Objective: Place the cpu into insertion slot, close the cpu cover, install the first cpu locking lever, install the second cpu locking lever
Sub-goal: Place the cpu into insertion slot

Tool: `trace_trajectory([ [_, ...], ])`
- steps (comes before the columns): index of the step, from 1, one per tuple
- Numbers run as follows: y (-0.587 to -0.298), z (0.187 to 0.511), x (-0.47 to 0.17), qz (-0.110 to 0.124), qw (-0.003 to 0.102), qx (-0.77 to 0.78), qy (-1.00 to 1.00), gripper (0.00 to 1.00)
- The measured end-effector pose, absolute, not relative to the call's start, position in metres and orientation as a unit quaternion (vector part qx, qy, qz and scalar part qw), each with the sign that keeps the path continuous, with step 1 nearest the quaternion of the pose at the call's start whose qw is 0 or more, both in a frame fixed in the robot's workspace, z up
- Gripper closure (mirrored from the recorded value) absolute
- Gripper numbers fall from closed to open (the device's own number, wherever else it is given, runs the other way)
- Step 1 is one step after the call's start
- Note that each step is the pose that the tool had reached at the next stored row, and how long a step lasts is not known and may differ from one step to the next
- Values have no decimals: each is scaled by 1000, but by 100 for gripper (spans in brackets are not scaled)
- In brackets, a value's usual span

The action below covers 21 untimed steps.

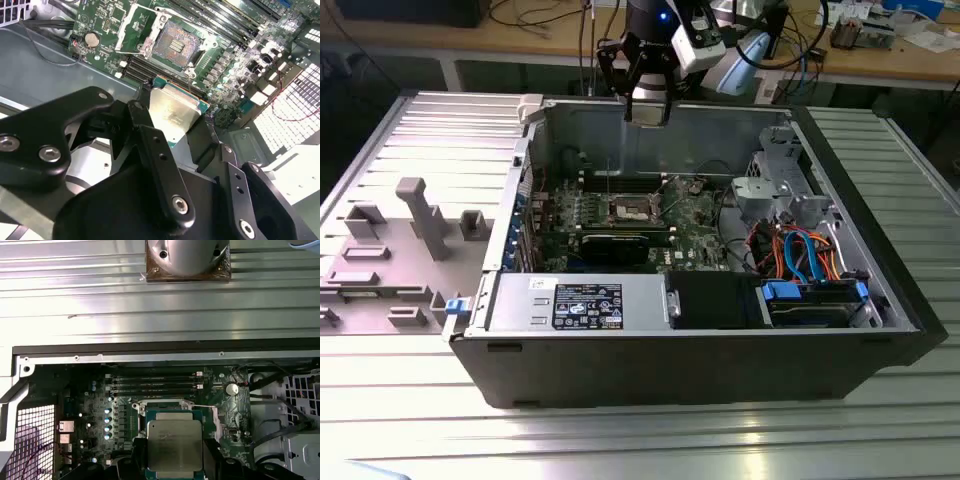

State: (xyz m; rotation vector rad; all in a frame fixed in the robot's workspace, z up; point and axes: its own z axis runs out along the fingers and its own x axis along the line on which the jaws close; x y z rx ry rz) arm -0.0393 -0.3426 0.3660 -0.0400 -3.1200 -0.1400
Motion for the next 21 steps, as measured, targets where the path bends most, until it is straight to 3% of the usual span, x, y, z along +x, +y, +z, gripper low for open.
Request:
trace_trajectory([
  [21, -347, 362, -40, -45, 9, -13, -999, 46],
])
